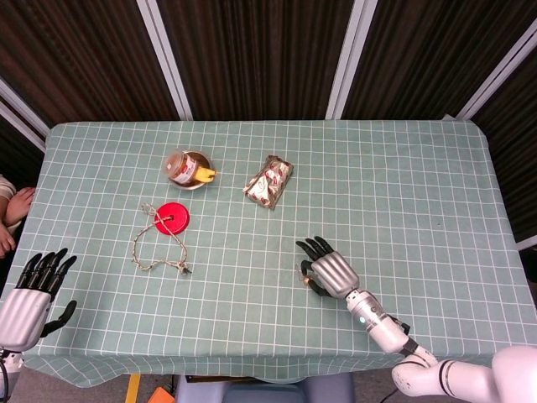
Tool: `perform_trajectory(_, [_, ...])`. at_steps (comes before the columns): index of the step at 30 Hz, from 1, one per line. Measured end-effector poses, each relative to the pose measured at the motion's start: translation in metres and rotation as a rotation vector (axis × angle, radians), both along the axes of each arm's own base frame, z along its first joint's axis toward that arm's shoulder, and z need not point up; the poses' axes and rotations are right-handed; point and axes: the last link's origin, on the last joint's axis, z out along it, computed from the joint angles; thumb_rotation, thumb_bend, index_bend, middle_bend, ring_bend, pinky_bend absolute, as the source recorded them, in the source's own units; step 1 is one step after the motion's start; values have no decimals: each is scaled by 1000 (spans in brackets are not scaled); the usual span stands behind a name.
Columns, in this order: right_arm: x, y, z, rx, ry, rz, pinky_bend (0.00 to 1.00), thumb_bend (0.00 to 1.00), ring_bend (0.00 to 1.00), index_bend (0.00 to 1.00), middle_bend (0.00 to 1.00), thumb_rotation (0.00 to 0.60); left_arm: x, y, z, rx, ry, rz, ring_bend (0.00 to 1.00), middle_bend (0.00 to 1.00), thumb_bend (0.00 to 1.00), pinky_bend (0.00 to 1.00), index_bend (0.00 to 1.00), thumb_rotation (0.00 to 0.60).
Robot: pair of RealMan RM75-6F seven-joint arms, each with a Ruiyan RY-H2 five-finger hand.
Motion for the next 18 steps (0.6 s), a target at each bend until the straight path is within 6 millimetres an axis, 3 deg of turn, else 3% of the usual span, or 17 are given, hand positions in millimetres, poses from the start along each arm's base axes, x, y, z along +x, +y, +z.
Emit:
perform_trajectory(8, [-7,7,23,-43,4,-12,0,579,0,212,60,600,1,-1,2,7,-6,-4,0,0,401,0,0,600])
perform_trajectory(14, [-32,29,81,-210,-1,-65,0,548,0,44,17,600,0,-1,6,37,8,-1,0,0,402,0,0,600])
perform_trajectory(18, [-64,60,136,-413,16,-173,0,489,0,0,0,600,-1,-1,6,63,14,12,0,0,401,0,0,600])
